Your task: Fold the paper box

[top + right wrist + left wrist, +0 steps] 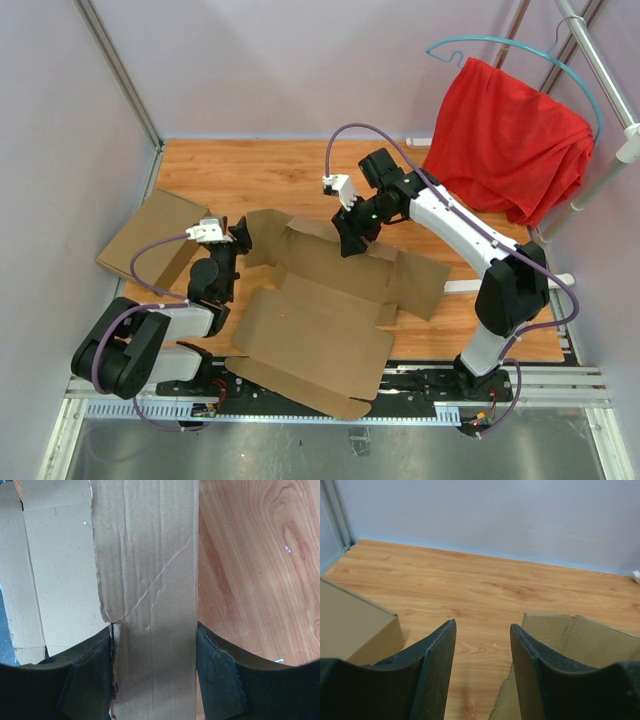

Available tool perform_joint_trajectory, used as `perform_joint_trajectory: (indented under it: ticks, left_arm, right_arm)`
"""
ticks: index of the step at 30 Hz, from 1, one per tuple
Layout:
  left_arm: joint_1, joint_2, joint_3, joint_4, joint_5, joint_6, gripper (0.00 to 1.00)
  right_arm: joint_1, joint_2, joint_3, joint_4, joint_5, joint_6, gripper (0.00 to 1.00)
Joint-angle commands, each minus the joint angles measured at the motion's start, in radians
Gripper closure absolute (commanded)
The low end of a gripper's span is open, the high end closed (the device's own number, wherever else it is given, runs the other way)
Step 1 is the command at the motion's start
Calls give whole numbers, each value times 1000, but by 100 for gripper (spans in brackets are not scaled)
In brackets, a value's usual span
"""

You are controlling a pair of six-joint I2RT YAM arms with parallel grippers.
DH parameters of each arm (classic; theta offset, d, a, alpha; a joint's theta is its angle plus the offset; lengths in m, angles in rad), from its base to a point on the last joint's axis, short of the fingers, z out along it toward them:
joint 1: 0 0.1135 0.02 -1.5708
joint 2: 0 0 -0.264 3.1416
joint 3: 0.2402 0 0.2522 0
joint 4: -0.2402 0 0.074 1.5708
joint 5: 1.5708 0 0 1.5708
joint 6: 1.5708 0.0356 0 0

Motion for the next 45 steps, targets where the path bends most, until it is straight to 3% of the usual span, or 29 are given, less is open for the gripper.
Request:
perform_joint_trajectory:
  ticks: [1, 12, 18, 21, 27, 33, 38, 45]
  left_arm:
    - [8, -5, -10, 61, 175, -33, 48]
    - [7, 51, -12, 105, 271, -92, 61]
    - [7, 47, 19, 9, 198, -103, 54]
    - [8, 45, 24, 2, 188, -97, 45]
    - [8, 153, 81, 5, 199, -98, 38]
    - [8, 280, 43, 231, 191, -114, 41]
    - [13, 281, -26, 388, 320, -139, 47]
    - [14, 214, -71, 404, 508, -120, 52]
  right_arm:
    - [-5, 9, 22, -23, -32, -13, 42]
    - [-4, 15, 20, -23, -41, -10, 43]
    - [-3, 11, 19, -25, -31, -5, 45]
    - [-2, 7, 17, -25, -33, -6, 45]
    - [4, 9, 17, -28, -34, -9, 45]
    - [9, 8, 16, -32, -30, -8, 45]
    - [7, 12, 24, -34, -16, -18, 45]
    - [-2, 50, 62, -60, -7, -28, 45]
